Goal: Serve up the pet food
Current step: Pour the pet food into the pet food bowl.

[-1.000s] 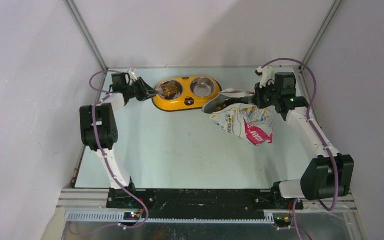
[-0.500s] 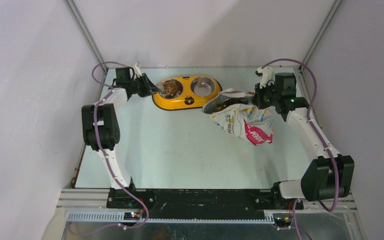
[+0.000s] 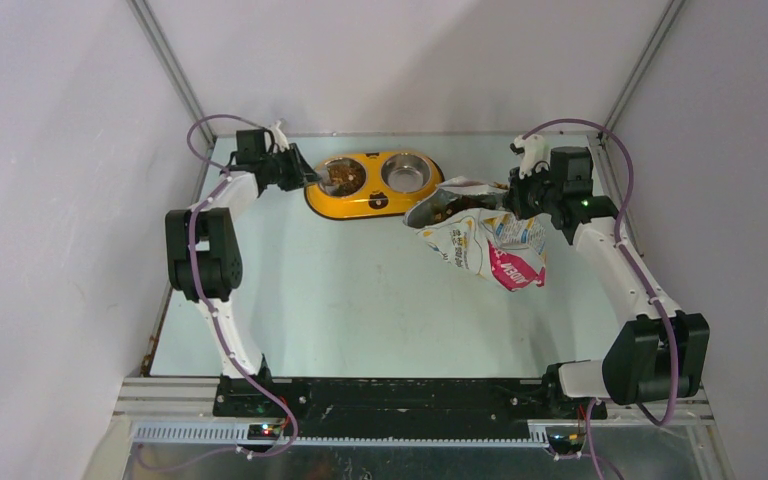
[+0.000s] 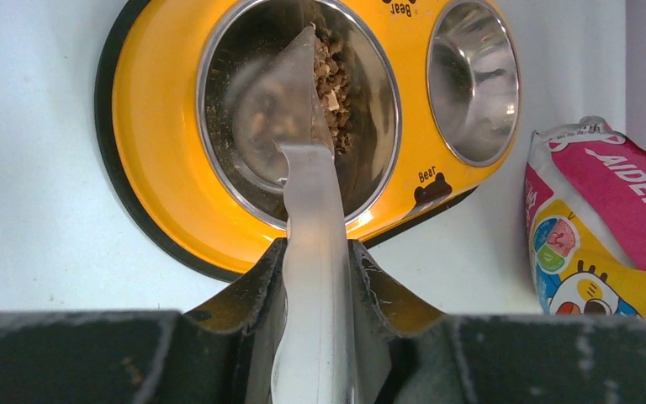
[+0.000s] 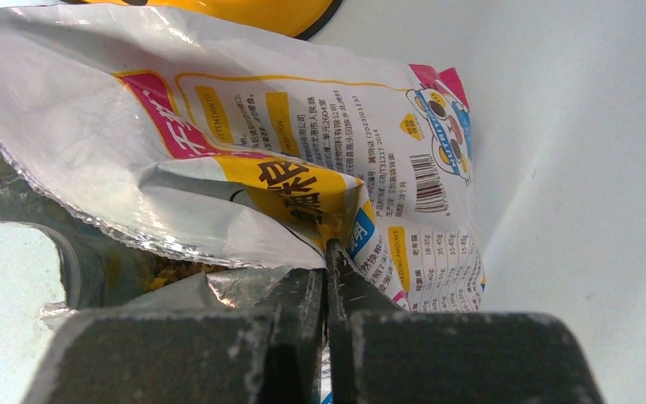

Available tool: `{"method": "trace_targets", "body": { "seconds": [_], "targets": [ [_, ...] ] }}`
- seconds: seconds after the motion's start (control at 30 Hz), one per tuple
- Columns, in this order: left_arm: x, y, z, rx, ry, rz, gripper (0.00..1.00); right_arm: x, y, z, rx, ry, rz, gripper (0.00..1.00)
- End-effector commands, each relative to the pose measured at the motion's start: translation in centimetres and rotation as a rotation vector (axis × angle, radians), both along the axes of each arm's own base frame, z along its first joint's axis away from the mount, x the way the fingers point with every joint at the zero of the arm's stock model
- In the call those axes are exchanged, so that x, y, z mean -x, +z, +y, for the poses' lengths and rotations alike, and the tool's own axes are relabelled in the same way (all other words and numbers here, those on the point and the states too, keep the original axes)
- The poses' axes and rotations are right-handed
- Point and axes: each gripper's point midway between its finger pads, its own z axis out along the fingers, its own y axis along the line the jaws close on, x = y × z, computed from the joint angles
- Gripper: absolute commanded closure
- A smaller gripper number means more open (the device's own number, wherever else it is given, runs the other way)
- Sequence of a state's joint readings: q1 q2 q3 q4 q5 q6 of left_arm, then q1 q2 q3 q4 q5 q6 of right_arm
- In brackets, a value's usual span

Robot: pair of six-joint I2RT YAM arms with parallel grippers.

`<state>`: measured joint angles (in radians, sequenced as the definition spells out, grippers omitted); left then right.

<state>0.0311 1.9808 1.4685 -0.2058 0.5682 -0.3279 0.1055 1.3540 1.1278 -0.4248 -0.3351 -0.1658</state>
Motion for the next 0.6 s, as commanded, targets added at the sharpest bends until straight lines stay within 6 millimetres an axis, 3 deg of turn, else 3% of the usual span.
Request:
{"method": "trace_targets", "body": {
  "seconds": [0.0,0.33,0.57],
  "targets": [
    [-0.7,1.4,1.6,-0.13,0.04,-0.059,1.0,1.0,-0.6,-1.4,0.048,-0.034,0.024,1.0],
    [-0.6,2.5,2.2,-0.237,0.01,-0.1,1.0,1.1,-0.5,-1.2,0.042,-0.025,0.024,1.0],
    [-0.4,3.1,0.9,-0.305,-0.033,-0.129,1.0,1.2,-0.5,-1.2,0.042,-0.023,0.021,1.0]
  ]
}}
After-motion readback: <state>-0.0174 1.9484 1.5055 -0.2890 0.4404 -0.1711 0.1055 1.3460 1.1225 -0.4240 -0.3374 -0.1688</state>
